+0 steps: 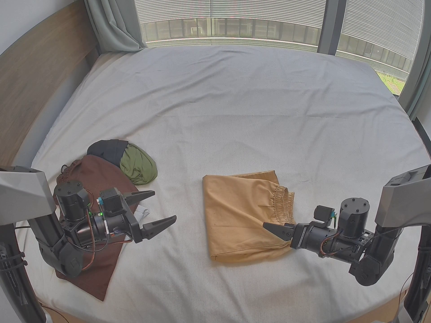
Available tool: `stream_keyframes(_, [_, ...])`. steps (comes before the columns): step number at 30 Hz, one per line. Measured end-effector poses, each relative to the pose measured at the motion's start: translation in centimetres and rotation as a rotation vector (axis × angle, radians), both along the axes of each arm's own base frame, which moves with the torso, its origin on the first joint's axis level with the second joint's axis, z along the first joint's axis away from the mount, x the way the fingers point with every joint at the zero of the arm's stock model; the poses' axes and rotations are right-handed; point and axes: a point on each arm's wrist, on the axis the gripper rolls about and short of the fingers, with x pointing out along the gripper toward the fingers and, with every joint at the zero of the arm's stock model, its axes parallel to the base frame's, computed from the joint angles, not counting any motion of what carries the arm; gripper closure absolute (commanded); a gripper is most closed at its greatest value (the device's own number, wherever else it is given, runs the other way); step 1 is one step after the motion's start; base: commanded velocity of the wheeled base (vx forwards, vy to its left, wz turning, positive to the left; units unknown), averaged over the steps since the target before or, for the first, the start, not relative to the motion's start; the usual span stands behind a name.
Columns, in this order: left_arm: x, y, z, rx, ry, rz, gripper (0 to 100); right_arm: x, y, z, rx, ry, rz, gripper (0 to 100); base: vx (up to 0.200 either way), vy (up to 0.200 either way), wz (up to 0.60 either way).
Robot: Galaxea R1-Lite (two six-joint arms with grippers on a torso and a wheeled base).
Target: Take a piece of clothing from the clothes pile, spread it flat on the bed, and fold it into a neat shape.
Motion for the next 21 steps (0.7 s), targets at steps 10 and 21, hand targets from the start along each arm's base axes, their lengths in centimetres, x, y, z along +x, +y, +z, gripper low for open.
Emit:
stream_keyframes(10, [-0.8, 1.0, 0.3, 0.070, -0.087, -0.019, 0, 0.8, -1.8, 0.0, -0.005, -0.005, -0.054, 0, 0.000, 0.000, 0.00])
stream_keyframes(21, [-1.0, 0.9, 0.6, 0.067, -0.094, -0.026, 0, 1.7, -3.3, -2.8, -0.075, 0.050, -0.095, 0, 0.000, 0.000, 0.00])
